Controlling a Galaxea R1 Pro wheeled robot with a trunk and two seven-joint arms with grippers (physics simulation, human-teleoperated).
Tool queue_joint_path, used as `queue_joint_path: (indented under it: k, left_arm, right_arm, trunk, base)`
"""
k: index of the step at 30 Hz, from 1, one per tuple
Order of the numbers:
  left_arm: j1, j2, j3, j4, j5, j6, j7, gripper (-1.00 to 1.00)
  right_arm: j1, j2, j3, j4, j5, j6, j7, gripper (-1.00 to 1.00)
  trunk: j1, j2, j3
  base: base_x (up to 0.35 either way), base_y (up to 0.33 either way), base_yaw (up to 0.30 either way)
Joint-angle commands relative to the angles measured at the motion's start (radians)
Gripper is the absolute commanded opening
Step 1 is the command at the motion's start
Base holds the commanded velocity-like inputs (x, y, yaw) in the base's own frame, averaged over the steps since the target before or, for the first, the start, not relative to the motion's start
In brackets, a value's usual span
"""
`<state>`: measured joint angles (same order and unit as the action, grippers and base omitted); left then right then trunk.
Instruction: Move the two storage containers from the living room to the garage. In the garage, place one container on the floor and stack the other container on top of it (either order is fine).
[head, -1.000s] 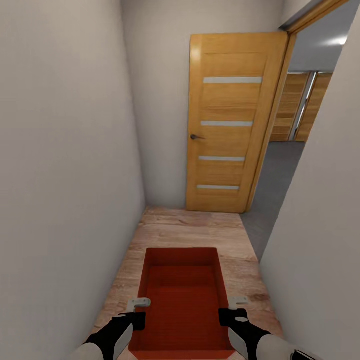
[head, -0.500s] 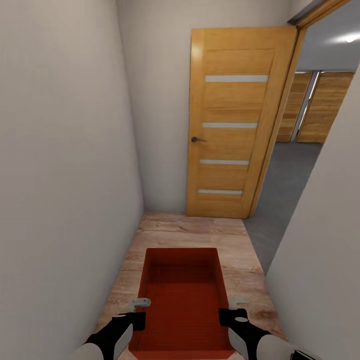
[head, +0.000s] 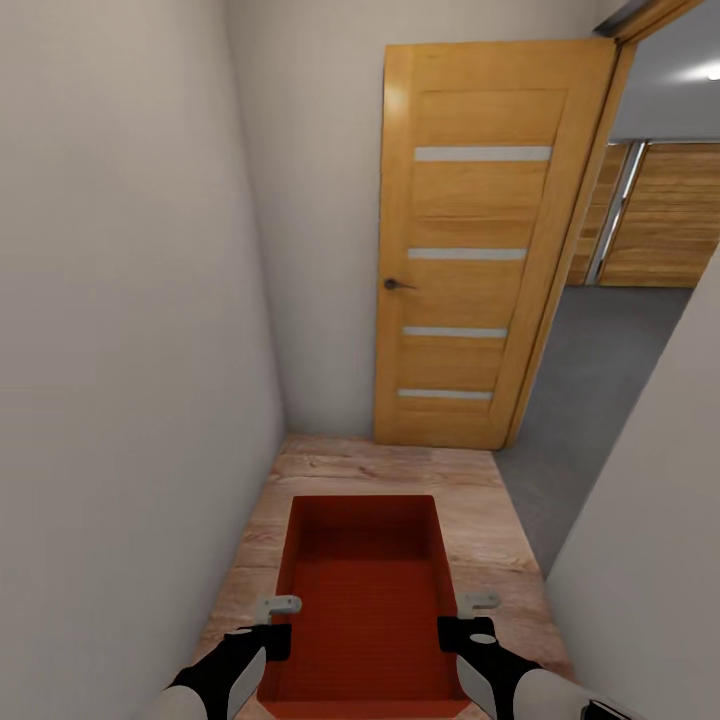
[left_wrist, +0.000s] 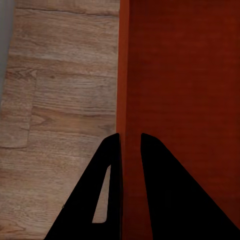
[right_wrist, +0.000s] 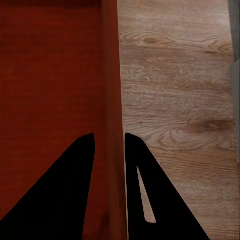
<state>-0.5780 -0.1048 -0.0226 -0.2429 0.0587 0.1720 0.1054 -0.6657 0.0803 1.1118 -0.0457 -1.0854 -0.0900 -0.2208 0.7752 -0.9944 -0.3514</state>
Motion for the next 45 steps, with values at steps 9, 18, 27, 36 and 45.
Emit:
queue_joint_path:
  k: [9,18,27,36,45]
  left_arm:
    - [0.000,0.000,-0.022,-0.002,0.026,0.006,0.007,-1.00]
    - [0.000,0.000,-0.022,-0.002,0.026,0.006,0.007,-1.00]
    - [0.000,0.000,-0.022,-0.002,0.026,0.007,0.007,-1.00]
    - [0.000,0.000,-0.022,-0.003,0.025,0.007,0.007,-1.00]
    - [0.000,0.001,-0.023,-0.003,0.024,0.003,0.004,-1.00]
  right_arm:
    - [0.000,-0.008,0.017,0.015,-0.008,-0.004,-0.005,-1.00]
    - [0.000,-0.008,0.017,0.015,-0.008,-0.004,-0.005,-1.00]
    - [-0.001,-0.008,0.017,0.015,-0.008,-0.004,-0.005,-1.00]
    - [-0.001,-0.008,0.017,0.015,-0.008,-0.004,-0.005,-1.00]
    - [0.000,-0.008,0.017,0.015,-0.008,-0.003,-0.004,-1.00]
  trunk:
    - [0.001,-0.001,-0.001]
    - [0.001,-0.001,-0.001]
    - [0.001,-0.001,-0.001]
    - [0.001,-0.001,-0.001]
    - [0.001,-0.001,-0.001]
  base:
    - [0.323,0.000,0.000]
    - [0.323,0.000,0.000]
    - [0.323,0.000,0.000]
    - [0.323,0.000,0.000]
    - [0.091,0.000,0.000]
